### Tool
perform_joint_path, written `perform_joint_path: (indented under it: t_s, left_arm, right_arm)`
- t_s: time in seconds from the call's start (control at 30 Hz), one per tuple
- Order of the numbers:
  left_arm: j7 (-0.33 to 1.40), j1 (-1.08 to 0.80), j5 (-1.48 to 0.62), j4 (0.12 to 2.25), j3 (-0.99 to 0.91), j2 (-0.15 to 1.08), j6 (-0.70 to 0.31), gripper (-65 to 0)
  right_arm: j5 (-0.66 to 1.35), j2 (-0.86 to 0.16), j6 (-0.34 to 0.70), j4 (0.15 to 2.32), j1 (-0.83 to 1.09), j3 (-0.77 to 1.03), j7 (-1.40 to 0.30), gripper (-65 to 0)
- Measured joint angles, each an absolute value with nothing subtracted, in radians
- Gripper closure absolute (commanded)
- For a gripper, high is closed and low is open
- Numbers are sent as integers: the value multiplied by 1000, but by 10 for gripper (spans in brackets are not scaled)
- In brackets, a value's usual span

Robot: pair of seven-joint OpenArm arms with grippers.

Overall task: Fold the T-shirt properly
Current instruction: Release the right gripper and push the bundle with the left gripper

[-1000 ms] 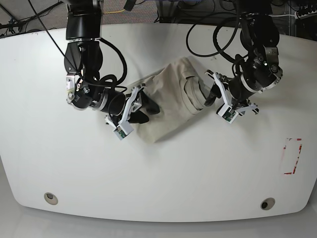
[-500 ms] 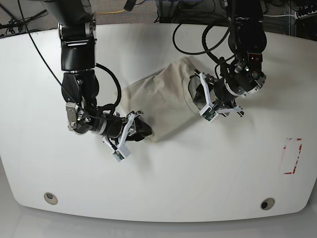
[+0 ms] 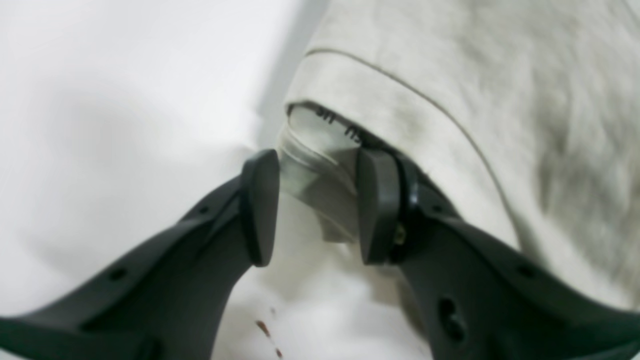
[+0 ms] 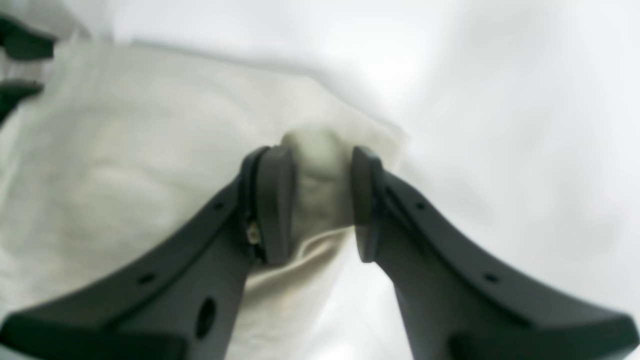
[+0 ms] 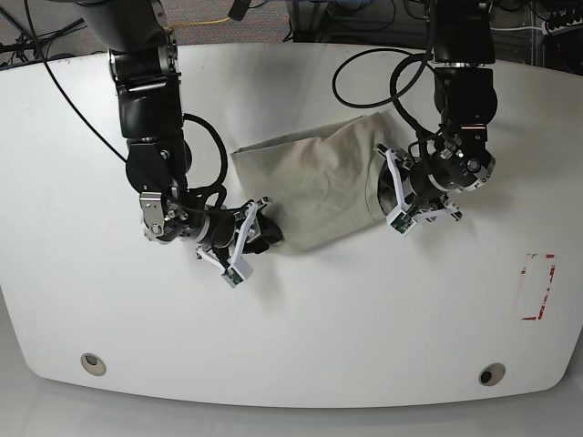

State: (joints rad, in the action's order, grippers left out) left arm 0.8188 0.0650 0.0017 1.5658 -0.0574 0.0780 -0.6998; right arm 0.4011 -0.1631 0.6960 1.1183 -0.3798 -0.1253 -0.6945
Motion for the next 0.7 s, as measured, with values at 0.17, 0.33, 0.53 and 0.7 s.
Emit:
perform_joint_path:
  t_s: [0.17,0.33,0.53,0.7]
  left_arm:
    - [792,122,2,1470,-52,80,-700,-237]
    - [763,200,22,1367,-24,92,-701,-237]
    - [744,224,39,1363,-23,94,-701,-237]
    - [745,233,50,1486,-24,96,-702,-237]
  right_arm:
    - [388,-186,696,1108,-345,-126,-628,-182]
    - [379,-218,695,1146,-284,-123,-629,-181]
    - [373,-236,692,1301,-176,-125,-632,-181]
    - [377,-238,696,1459,-105,-125,-675,-181]
